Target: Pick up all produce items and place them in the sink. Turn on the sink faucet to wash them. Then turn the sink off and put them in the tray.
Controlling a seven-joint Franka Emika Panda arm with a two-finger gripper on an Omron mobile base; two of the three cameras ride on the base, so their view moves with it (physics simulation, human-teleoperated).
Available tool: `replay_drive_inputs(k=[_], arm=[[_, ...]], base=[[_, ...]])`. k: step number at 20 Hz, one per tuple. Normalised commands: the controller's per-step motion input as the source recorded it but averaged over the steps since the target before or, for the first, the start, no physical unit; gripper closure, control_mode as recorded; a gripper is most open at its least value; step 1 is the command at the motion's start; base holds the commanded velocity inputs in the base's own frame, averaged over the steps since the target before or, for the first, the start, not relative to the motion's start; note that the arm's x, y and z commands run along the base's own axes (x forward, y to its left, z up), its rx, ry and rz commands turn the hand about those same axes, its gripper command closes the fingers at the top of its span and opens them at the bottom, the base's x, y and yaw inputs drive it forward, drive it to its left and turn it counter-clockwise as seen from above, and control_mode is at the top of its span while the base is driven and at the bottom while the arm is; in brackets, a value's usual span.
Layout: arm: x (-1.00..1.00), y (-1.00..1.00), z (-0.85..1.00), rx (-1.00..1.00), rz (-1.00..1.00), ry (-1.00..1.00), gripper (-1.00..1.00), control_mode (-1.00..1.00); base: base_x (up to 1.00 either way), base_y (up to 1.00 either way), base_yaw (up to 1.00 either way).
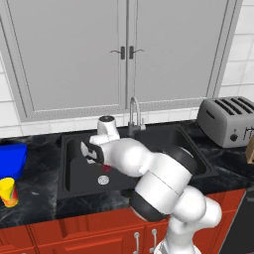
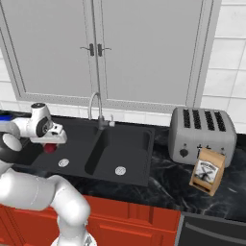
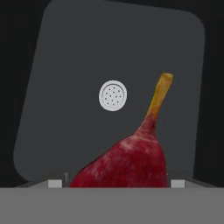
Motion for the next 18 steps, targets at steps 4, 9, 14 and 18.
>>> replay_drive_inputs(k=[4,9,14,18], arm=[[0.32,-0.09,-0.18,0.0,0.0,0.07,1.0,-1.0],[0.37,0.0,-0.24,0.0,0.0,0.07,1.0,-1.0],[0.35,0.0,-0.27,0.0,0.0,0.08,1.0,-1.0],[0.27,0.0,-0.28,-0.01,0.0,0.04,1.0,-1.0]], base=[[0.0,0.0,0.0],[0.0,0.0,0.0],[0.0,0.0,0.0],[0.0,0.0,0.0]])
